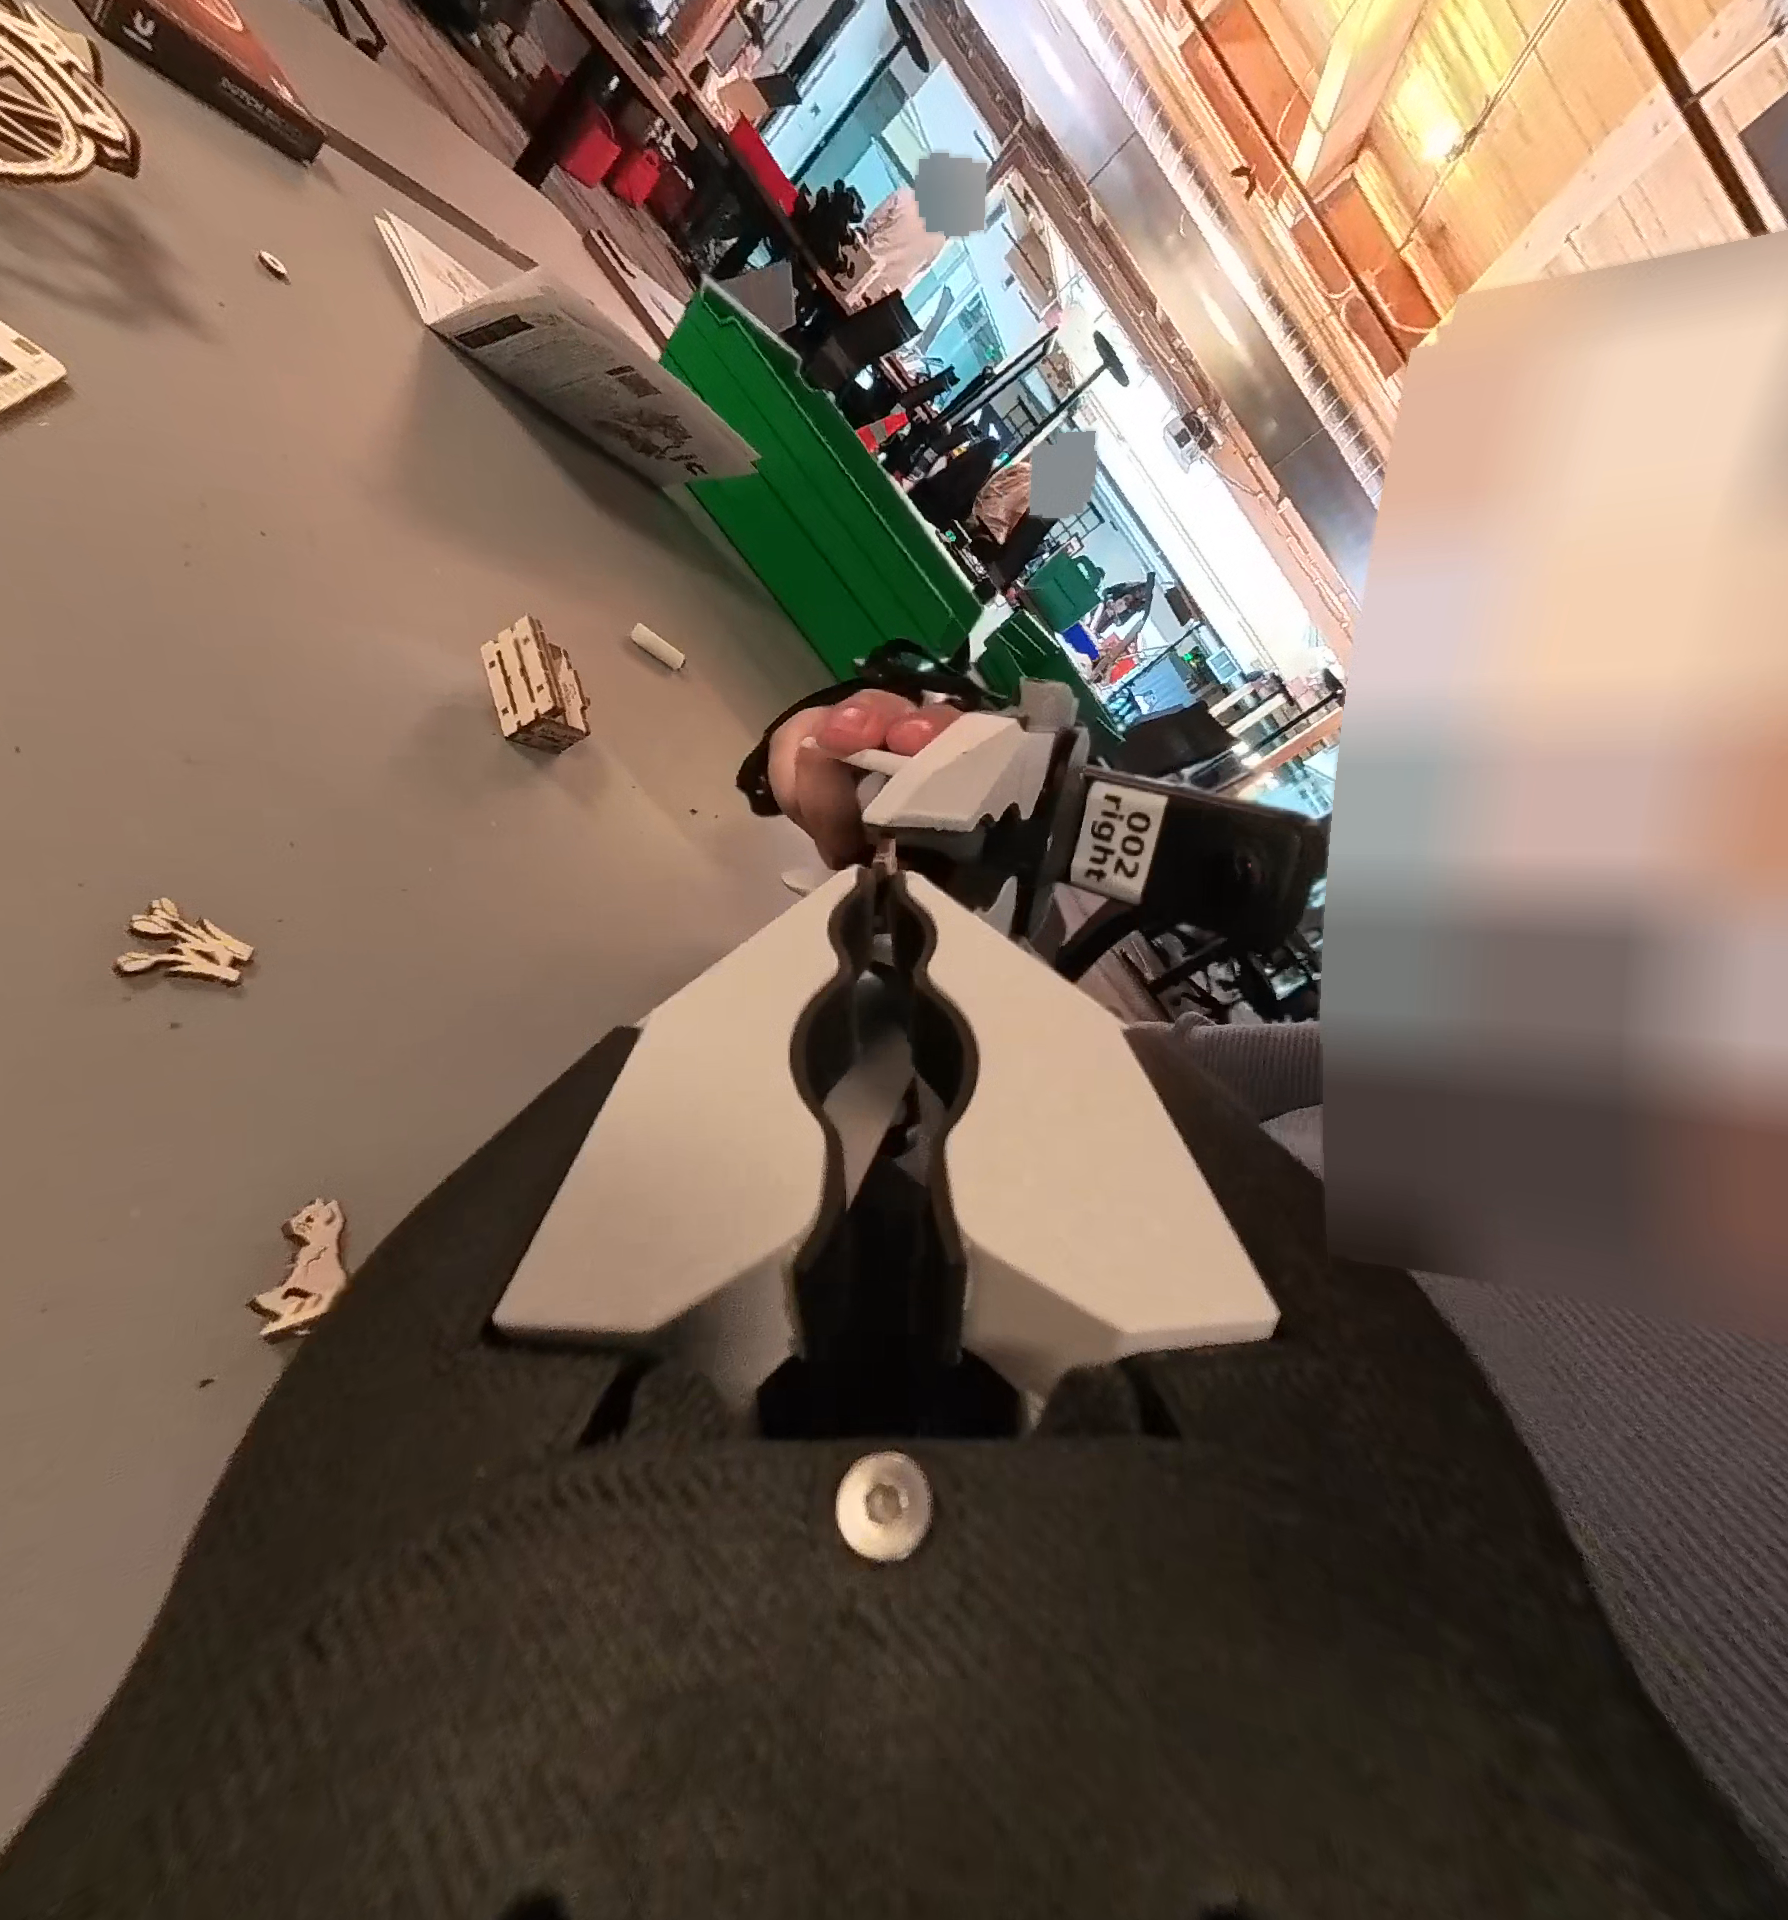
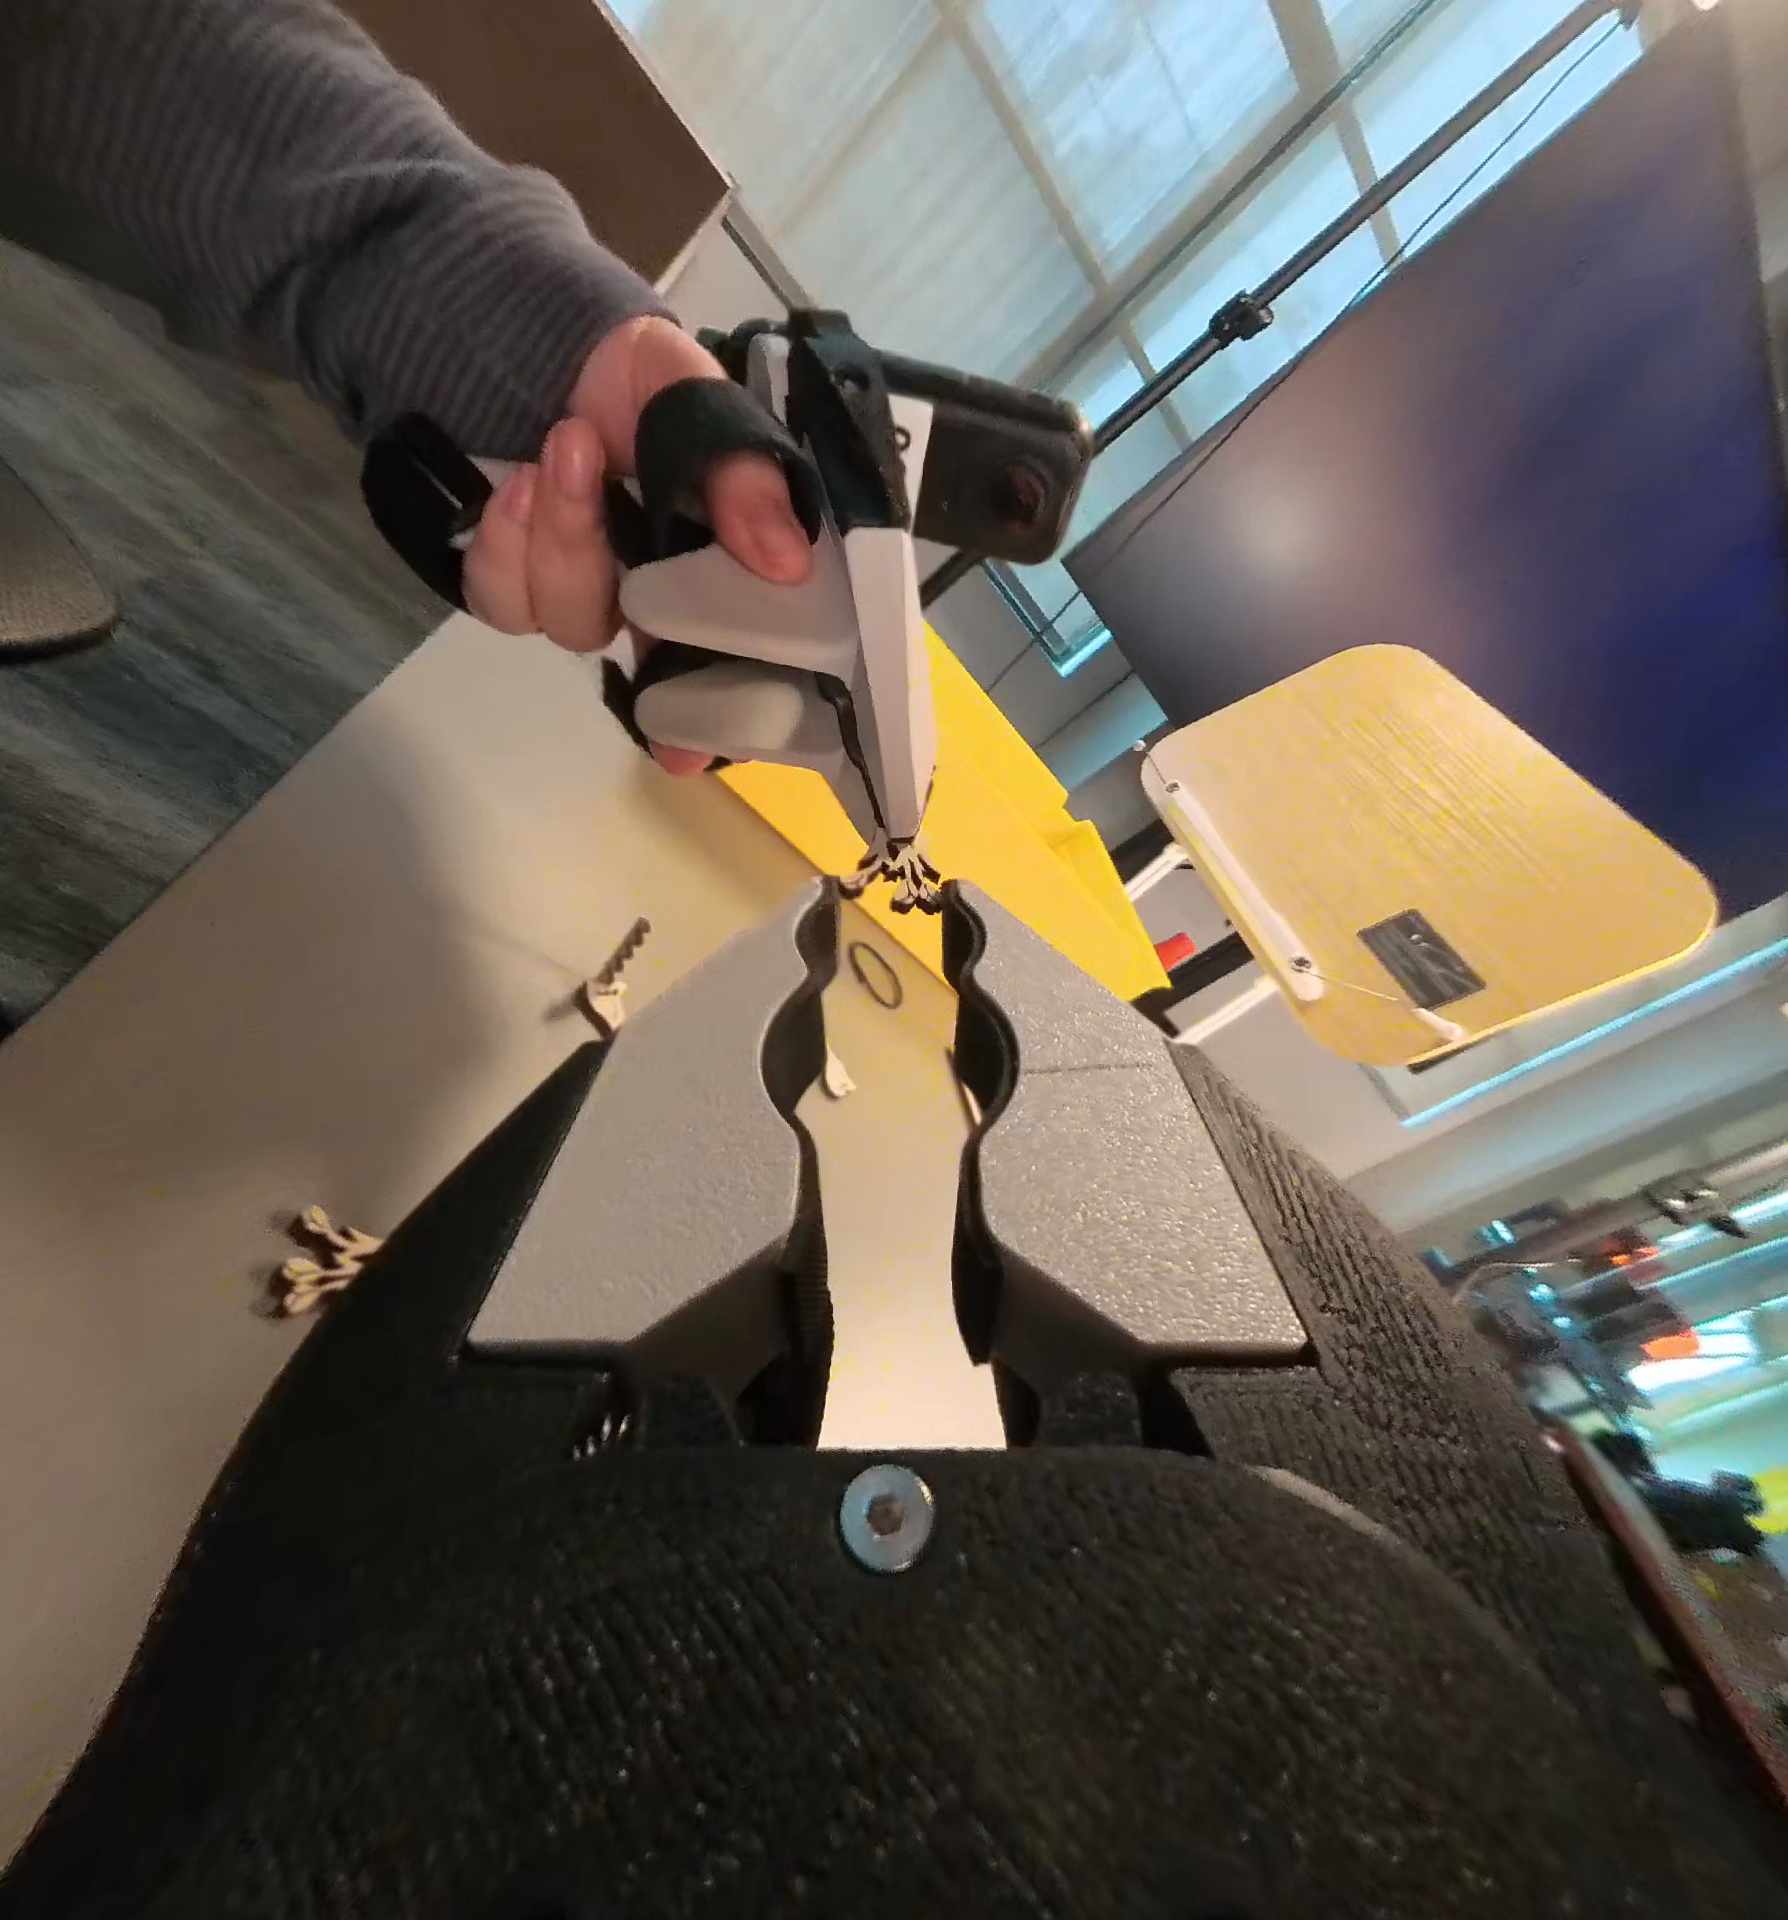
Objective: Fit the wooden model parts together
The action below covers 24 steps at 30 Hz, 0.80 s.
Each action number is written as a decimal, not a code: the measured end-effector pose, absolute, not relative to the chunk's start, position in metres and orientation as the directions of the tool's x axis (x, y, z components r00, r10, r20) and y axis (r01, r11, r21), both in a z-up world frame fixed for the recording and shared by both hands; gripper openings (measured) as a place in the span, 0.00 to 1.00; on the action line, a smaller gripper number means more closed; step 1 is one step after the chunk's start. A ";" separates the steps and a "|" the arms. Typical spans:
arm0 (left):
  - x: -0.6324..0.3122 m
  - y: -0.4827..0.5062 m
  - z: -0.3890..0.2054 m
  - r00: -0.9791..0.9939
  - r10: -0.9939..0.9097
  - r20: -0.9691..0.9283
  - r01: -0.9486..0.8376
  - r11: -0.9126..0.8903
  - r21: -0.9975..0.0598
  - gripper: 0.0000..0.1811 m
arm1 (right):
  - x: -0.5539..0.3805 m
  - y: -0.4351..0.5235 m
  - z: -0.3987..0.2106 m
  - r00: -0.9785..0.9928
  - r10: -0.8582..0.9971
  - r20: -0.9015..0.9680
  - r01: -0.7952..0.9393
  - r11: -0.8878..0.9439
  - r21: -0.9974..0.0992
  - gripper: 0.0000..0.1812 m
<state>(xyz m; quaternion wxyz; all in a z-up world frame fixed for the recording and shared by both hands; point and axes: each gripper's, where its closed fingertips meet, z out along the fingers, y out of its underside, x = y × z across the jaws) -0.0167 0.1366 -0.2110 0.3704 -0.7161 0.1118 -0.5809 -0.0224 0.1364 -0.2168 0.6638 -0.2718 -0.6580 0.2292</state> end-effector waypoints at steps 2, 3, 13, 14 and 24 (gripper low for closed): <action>-0.018 0.135 -0.210 0.338 -0.614 0.713 0.255 -0.670 -0.697 0.02 | -0.022 0.136 -0.216 0.017 0.697 0.717 0.038 0.716 -0.697 0.10; -0.021 0.133 -0.208 0.358 -0.632 0.687 0.242 -0.648 -0.722 0.07 | -0.023 0.136 -0.217 0.007 0.719 0.695 0.035 0.695 -0.718 0.10; -0.089 0.121 -0.283 0.677 -0.734 0.045 -0.330 -0.359 -0.873 0.16 | -0.042 0.138 -0.285 -0.266 0.923 0.280 0.277 0.351 -0.895 0.10; -0.089 0.119 -0.292 0.661 -0.749 0.040 -0.366 -0.368 -0.855 0.16 | -0.045 0.138 -0.291 -0.286 0.923 0.256 0.305 0.341 -0.889 0.10; -0.084 0.133 -0.327 0.567 -0.824 0.020 -0.485 -0.353 -0.800 0.07 | -0.066 0.140 -0.322 -0.400 0.902 0.161 0.467 0.351 -0.812 0.10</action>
